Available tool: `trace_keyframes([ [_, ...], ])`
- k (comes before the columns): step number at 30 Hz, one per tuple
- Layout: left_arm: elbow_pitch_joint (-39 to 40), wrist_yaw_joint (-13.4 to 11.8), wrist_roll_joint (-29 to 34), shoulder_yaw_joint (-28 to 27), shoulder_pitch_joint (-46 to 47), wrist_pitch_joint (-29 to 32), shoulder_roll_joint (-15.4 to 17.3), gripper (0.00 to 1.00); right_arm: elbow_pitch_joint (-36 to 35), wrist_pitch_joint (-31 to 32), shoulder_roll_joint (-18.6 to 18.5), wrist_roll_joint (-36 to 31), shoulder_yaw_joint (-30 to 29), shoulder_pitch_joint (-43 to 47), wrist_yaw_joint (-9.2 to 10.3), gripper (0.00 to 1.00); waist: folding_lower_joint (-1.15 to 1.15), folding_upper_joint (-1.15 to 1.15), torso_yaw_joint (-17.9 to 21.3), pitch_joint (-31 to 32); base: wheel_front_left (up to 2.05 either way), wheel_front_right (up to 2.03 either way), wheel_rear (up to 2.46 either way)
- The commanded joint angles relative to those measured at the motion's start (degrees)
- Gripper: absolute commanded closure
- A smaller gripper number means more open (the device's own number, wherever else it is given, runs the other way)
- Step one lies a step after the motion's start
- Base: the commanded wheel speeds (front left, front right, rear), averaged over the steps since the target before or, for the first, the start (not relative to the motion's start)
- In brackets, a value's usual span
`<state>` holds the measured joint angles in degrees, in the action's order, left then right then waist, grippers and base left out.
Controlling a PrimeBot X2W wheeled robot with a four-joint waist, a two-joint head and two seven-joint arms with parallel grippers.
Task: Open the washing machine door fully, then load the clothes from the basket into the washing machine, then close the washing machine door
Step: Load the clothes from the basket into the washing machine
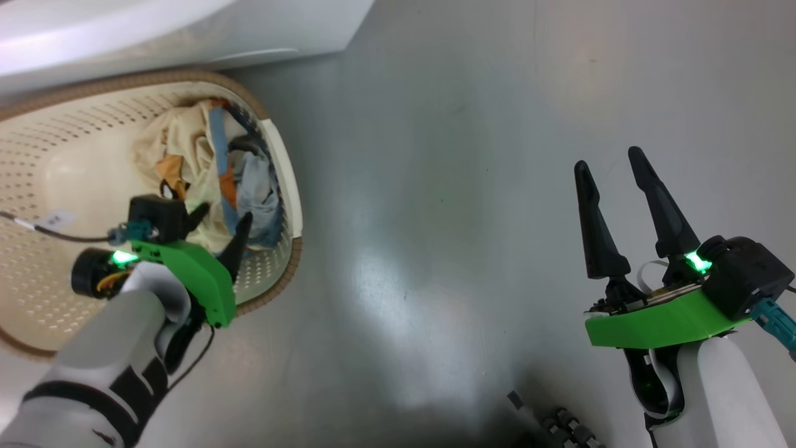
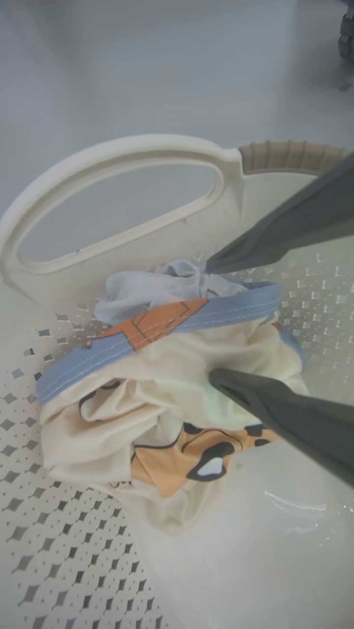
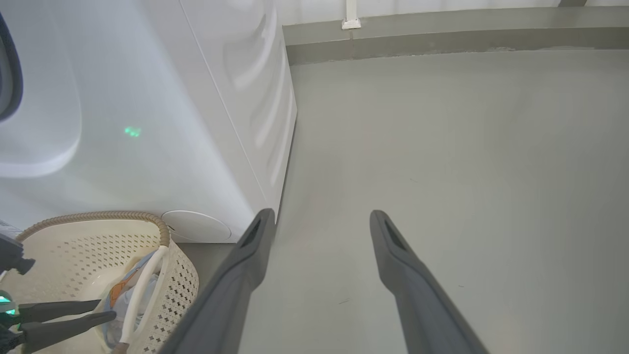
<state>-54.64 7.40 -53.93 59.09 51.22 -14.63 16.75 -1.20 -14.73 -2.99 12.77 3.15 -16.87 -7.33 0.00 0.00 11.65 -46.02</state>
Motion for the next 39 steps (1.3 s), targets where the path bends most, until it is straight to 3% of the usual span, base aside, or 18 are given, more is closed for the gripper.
trace_keyframes([
  [1,0.2,0.1,-1.2,0.2,0.6,-0.4,2.0,0.00,-1.6,-0.3,0.1,0.6,1.4,0.6,-0.16,0.00,0.00,0.00,0.7,-1.1,0.00,0.00,0.00],
  [10,-0.8,0.1,-7.5,7.8,5.2,-0.3,4.0,0.00,-2.5,-0.3,0.1,0.8,1.9,0.8,-0.16,0.00,0.00,0.00,1.8,-2.8,0.00,0.00,0.00],
  [11,-0.9,0.1,-8.2,8.7,5.5,-0.2,4.0,0.35,-2.6,-0.3,0.1,0.7,1.9,0.9,-0.16,0.00,0.00,0.00,1.9,-2.8,0.00,0.00,0.00],
  [12,-1.1,0.1,-8.8,9.6,5.8,0.0,4.0,0.62,-2.7,-0.3,0.1,0.6,1.9,0.9,-0.16,0.00,0.00,0.00,1.9,-2.8,0.00,0.00,0.00],
  [13,-1.2,0.1,-9.4,10.3,6.0,0.0,4.0,1.00,-2.7,-0.3,0.1,0.5,1.8,1.0,-0.16,0.00,0.00,0.00,2.0,-2.7,0.00,0.00,0.00],
  [26,-2.8,0.1,-15.9,12.6,5.6,-0.3,2.4,1.00,-2.3,-0.3,0.1,-0.5,1.1,1.0,-0.16,0.00,0.00,0.00,-0.2,1.4,0.00,0.00,0.00],
  [31,-1.6,0.1,-15.4,5.7,3.9,-0.3,2.7,1.00,-1.4,-0.3,0.1,-1.0,0.8,1.1,-0.16,0.00,0.00,0.00,-2.1,5.0,0.00,0.00,0.00],
  [39,1.4,0.1,-6.2,-10.0,-4.5,-0.4,2.7,1.00,0.8,-0.3,0.1,-1.9,0.5,2.9,-0.16,0.00,0.00,0.00,-5.5,12.9,0.00,0.00,0.00],
])
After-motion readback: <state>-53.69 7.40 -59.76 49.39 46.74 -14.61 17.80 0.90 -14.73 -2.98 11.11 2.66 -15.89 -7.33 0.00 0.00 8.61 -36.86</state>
